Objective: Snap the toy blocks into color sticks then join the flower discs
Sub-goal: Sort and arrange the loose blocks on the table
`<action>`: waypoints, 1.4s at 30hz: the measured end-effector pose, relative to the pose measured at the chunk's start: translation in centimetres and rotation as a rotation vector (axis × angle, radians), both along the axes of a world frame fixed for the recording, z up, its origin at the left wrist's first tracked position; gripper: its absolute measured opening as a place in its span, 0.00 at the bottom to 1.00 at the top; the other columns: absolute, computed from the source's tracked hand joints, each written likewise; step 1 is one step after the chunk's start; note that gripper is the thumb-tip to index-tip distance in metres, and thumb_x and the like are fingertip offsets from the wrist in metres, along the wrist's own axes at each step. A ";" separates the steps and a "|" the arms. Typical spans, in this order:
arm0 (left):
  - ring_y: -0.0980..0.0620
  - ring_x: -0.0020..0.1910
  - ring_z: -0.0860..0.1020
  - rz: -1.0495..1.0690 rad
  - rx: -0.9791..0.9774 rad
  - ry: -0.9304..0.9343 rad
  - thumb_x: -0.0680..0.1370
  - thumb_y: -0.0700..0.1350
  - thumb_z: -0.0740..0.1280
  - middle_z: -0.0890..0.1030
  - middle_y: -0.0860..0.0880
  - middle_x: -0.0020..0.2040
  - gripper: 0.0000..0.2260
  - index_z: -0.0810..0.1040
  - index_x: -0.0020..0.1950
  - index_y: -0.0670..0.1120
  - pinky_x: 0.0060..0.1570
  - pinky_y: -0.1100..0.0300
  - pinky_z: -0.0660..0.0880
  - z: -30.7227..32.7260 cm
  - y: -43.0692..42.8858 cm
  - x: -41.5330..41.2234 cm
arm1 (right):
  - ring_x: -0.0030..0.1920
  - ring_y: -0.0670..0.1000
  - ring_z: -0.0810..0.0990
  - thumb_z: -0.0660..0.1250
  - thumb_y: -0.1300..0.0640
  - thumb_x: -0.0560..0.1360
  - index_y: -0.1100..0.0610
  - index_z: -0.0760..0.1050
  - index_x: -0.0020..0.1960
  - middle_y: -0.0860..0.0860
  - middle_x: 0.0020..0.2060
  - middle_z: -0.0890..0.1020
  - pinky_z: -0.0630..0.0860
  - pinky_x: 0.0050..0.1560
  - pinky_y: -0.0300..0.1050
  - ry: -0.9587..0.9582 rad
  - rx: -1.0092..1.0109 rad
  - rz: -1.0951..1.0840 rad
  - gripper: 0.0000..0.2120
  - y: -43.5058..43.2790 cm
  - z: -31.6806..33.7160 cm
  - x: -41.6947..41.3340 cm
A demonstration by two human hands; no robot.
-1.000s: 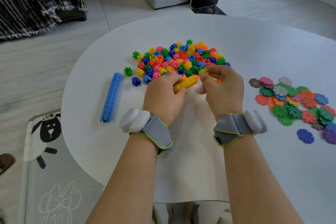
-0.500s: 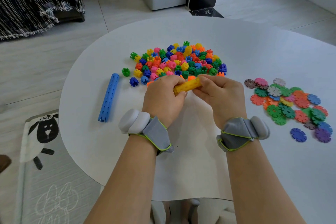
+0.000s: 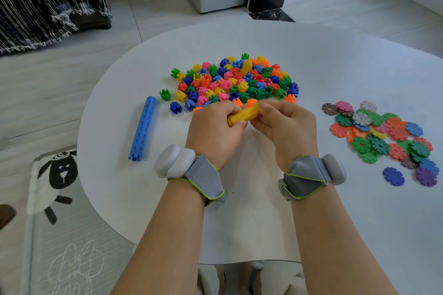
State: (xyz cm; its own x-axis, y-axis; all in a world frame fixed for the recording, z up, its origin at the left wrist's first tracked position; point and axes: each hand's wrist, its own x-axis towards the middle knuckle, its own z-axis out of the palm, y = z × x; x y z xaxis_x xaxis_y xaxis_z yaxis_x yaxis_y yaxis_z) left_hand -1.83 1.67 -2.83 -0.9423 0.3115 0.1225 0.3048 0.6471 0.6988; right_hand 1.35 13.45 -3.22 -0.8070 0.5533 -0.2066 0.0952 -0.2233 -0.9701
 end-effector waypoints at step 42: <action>0.49 0.54 0.73 0.003 -0.041 0.024 0.75 0.45 0.68 0.78 0.46 0.54 0.13 0.79 0.59 0.47 0.49 0.62 0.65 -0.6 0.7 -1.1 | 0.58 0.54 0.76 0.61 0.53 0.76 0.47 0.75 0.63 0.50 0.60 0.79 0.65 0.45 0.40 -0.458 1.012 0.033 0.16 2.0 -1.4 -2.5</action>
